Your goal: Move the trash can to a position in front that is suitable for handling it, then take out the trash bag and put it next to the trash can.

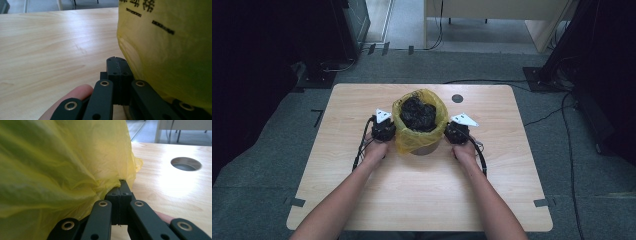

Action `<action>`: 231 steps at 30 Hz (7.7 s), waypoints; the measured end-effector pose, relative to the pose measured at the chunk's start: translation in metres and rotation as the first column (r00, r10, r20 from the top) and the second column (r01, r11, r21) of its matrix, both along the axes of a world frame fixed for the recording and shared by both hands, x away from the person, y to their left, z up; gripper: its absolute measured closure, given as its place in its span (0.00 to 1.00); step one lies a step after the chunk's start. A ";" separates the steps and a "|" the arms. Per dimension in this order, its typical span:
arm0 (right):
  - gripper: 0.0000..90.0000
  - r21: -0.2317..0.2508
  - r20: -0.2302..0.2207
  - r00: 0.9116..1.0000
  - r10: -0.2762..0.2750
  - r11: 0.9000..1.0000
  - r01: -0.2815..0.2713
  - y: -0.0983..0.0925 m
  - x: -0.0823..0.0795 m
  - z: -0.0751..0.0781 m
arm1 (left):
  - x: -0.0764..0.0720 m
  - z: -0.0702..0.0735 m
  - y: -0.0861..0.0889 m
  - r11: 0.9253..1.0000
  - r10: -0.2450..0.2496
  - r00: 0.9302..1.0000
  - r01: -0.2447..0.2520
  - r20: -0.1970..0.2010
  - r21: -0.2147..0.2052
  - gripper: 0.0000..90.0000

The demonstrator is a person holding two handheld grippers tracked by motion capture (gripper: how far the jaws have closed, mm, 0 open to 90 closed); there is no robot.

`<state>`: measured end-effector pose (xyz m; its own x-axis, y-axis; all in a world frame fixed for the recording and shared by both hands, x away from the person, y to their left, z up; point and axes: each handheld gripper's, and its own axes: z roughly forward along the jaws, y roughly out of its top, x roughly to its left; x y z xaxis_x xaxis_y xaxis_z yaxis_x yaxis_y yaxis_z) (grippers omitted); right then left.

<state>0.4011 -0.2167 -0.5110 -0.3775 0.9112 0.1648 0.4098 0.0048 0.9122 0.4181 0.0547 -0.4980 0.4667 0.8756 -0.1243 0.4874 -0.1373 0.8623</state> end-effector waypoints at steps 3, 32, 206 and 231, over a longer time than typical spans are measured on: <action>1.00 0.003 -0.009 1.000 -0.024 1.000 0.024 -0.002 -0.013 0.000 | -0.013 -0.001 -0.003 1.000 -0.016 1.000 0.016 -0.001 0.023 1.00; 1.00 -0.025 -0.141 0.990 -0.021 1.000 0.017 0.006 -0.122 -0.004 | -0.093 -0.002 0.008 0.999 -0.036 0.998 0.036 -0.044 0.002 1.00; 1.00 -0.087 0.214 0.973 -0.093 0.990 0.113 0.008 -0.204 0.067 | -0.197 0.106 -0.013 0.991 -0.061 0.974 0.086 0.220 -0.103 0.99; 0.41 0.027 0.184 0.934 0.305 0.949 -0.315 0.071 -0.210 0.117 | -0.205 0.121 -0.010 0.981 -0.129 0.964 0.159 0.230 -0.113 0.99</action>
<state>0.1913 -0.1461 -0.3939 -0.6674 0.7354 0.1175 0.2299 0.0534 0.9717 0.2132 0.0449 -0.3770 0.6154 0.7802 -0.1120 0.2661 -0.0719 0.9613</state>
